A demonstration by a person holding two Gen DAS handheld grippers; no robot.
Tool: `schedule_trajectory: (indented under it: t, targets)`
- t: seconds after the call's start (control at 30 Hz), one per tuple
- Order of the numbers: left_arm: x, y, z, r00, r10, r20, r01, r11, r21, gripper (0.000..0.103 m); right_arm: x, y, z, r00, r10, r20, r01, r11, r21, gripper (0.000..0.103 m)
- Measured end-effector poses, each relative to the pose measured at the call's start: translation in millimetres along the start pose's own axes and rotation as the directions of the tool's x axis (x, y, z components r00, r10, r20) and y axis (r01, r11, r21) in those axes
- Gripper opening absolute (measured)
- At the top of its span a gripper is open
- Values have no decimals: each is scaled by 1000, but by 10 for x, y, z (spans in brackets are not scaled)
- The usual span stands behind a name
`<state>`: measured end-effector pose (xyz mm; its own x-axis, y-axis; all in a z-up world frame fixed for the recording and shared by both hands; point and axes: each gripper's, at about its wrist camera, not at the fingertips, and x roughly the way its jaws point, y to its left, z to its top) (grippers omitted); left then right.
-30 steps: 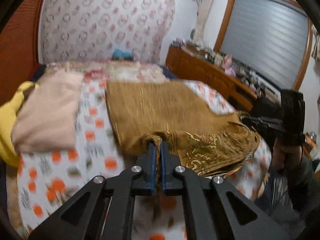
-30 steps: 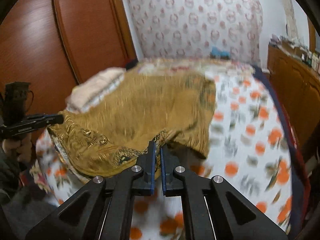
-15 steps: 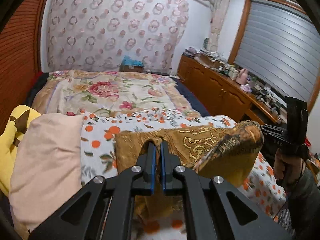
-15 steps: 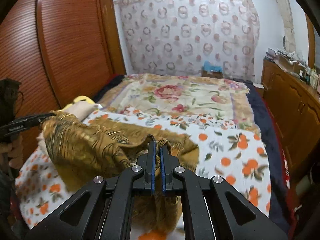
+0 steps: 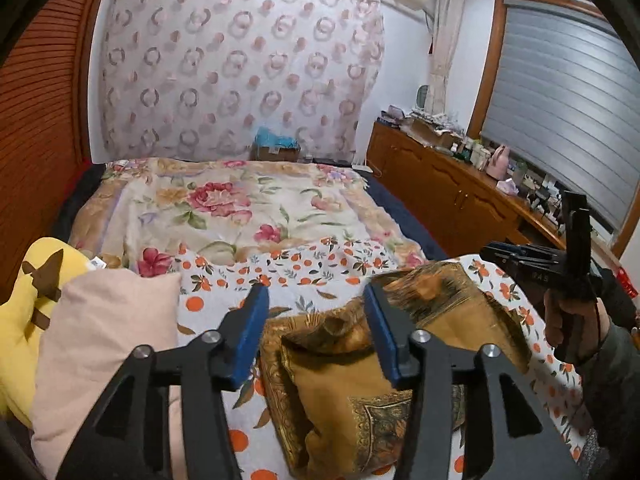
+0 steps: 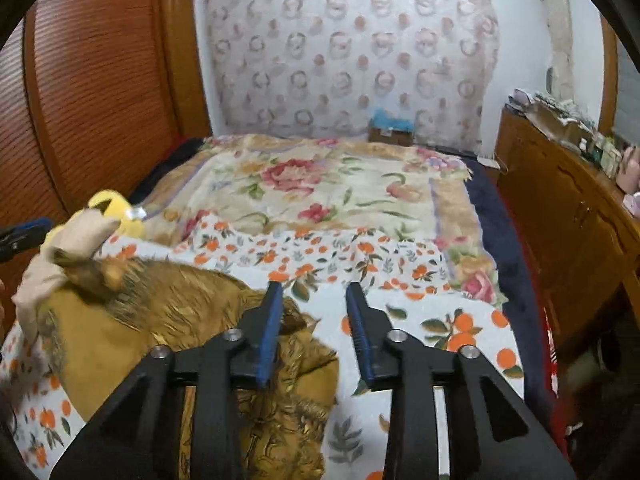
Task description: Fold small clothes
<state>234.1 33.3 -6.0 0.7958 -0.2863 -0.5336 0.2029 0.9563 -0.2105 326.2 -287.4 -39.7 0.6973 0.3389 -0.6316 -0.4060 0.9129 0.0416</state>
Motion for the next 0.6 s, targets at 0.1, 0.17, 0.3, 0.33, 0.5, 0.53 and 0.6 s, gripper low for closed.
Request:
schedule_trajectory:
  t: [0.1, 0.17, 0.3, 0.33, 0.5, 0.53, 0.6]
  targets:
    - [8, -13, -29, 1000, 12, -21, -12, 1000, 17, 52, -62, -16, 38, 1000, 12, 11, -12, 1000, -5, 37]
    - [62, -34, -75, 999, 8, -51, -7, 1000, 21, 52, -107, 24, 21, 1000, 30, 8, -29, 999, -27, 42]
    - [292, -49, -198, 991, 33, -127, -29, 999, 31, 52, -33, 156, -129, 996, 68, -55, -73, 994, -81, 54]
    - [361, -50, -222, 988, 39, -149, -35, 999, 30, 52, 11, 177, -163, 995, 69, -67, -75, 993, -87, 55]
    - [732, 45, -350, 964, 100, -248, -98, 995, 19, 52, 314, 193, -303, 988, 65, -141, -77, 994, -80, 57]
    - [785, 74, -377, 959, 106, -262, -106, 994, 13, 52, 348, 175, -314, 988, 60, -145, -72, 995, -76, 58]
    - [858, 114, -410, 953, 97, -288, -103, 995, -5, 52, 403, 134, -332, 987, 57, -153, -67, 996, -61, 61]
